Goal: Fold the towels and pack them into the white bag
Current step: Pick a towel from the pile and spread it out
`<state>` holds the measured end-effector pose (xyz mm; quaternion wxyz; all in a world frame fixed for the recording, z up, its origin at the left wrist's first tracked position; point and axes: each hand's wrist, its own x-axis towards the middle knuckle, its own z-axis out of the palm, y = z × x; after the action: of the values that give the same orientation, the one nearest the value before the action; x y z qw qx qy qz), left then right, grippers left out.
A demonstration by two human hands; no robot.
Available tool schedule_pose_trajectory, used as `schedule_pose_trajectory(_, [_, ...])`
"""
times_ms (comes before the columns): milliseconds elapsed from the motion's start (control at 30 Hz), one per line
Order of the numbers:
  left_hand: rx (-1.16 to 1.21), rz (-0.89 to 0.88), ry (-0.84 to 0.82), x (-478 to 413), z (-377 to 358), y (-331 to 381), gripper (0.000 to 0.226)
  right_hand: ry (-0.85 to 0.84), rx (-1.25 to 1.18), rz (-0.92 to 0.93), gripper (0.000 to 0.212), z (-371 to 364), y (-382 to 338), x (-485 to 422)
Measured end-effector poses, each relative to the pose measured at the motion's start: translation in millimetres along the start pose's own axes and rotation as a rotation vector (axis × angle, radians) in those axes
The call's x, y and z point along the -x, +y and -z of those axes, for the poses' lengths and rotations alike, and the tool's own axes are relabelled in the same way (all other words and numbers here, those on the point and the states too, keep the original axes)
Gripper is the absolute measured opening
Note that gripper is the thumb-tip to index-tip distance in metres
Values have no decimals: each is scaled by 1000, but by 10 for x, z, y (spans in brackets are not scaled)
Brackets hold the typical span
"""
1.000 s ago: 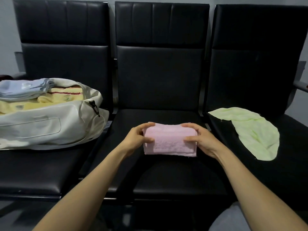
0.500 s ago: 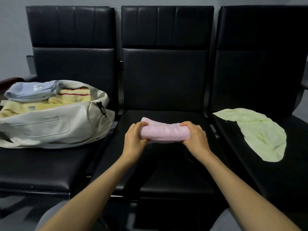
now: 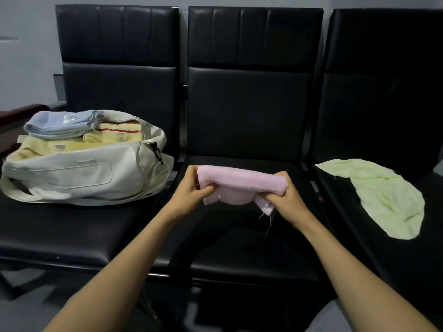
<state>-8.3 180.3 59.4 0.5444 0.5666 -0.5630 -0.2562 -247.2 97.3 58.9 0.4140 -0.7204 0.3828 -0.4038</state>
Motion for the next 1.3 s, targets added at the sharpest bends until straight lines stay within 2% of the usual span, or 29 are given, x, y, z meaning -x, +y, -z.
schedule_pose_trajectory(167, [-129,126,-16,-32,-4,-78,10,-53,15,-111,46,-27,15,-12])
schedule_pose_trajectory(300, [-31,170,-37,-2,1,-177,23,-128,29,-195,43,-55,13,4])
schedule_pose_trajectory(467, [-116,138,80,-64,216,-48,25,-101,121,-211,43,-296,-169,-189])
schedule_pose_trajectory(733, [25,201,326,-452,1553,208,40,-227,96,-87,47,-1302,-1220,-1187])
schedule_pose_trajectory(900, [-164,218,516,-594,2618,178,31,-299,122,-41,45,-2219,-1746,-1726])
schedule_pose_trajectory(1033, [-370,280,696,-657,3242,68,42,-374,146,12,43,-2960,-2001,-1898])
schedule_pose_trajectory(1167, [-534,437,793,-641,3682,-237,40,-427,176,10,64,-3545,-2040,-1968])
schedule_pose_trajectory(1300, [-702,595,772,-574,3834,-556,34,-433,280,1,82,-3946,-1909,-1958])
